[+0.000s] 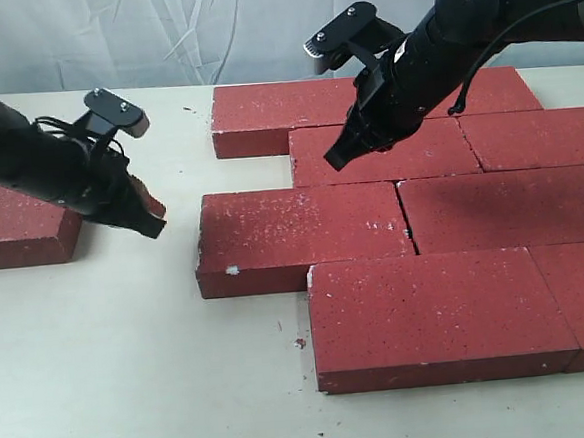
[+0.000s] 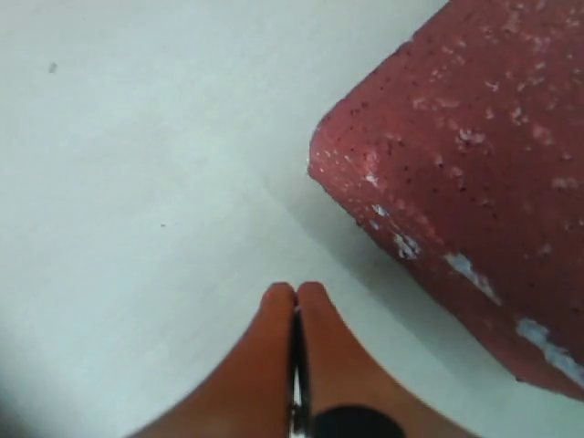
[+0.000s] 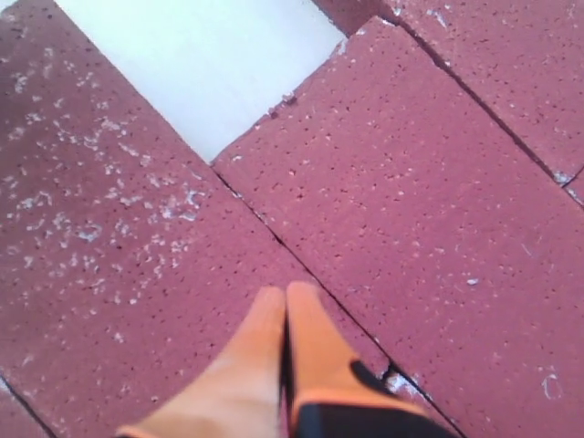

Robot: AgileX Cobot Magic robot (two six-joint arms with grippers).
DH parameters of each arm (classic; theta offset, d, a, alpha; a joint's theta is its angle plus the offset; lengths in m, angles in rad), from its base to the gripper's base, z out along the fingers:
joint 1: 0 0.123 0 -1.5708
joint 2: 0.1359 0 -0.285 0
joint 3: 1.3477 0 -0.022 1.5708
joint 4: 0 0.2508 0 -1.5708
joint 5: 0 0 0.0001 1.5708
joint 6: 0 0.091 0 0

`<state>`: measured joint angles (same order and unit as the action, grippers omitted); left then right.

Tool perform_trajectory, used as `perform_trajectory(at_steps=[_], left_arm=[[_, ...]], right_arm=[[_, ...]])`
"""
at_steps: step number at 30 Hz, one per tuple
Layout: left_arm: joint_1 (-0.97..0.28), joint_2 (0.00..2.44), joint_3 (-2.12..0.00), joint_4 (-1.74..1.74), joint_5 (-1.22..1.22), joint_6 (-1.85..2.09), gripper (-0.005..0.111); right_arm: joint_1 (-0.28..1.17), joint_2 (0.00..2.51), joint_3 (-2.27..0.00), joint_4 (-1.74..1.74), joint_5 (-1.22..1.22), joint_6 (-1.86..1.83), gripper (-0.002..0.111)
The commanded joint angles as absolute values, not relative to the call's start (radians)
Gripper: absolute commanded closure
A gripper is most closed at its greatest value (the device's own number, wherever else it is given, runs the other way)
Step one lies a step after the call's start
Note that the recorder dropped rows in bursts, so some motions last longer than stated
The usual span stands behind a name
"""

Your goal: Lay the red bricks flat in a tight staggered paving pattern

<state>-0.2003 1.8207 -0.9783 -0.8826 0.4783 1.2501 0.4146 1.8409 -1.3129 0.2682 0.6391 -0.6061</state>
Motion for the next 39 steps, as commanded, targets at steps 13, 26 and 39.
perform_trajectory(at_steps=[13, 26, 39], left_arm=[[0.298, 1.668, -0.934, -0.501, 0.395, 0.776, 0.107], [0.386, 1.750, -0.904, -0.594, 0.256, 0.788, 0.107], [0.386, 1.819, -0.909, -0.680, 0.199, 0.788, 0.107]], right_arm=[[0.410, 1.842, -1.307, 0.326, 0.590, -0.612, 0.109], [0.410, 1.866, -1.307, 0.341, 0.559, -0.633, 0.109], [0.410, 1.866, -1.307, 0.343, 0.553, -0.634, 0.109]])
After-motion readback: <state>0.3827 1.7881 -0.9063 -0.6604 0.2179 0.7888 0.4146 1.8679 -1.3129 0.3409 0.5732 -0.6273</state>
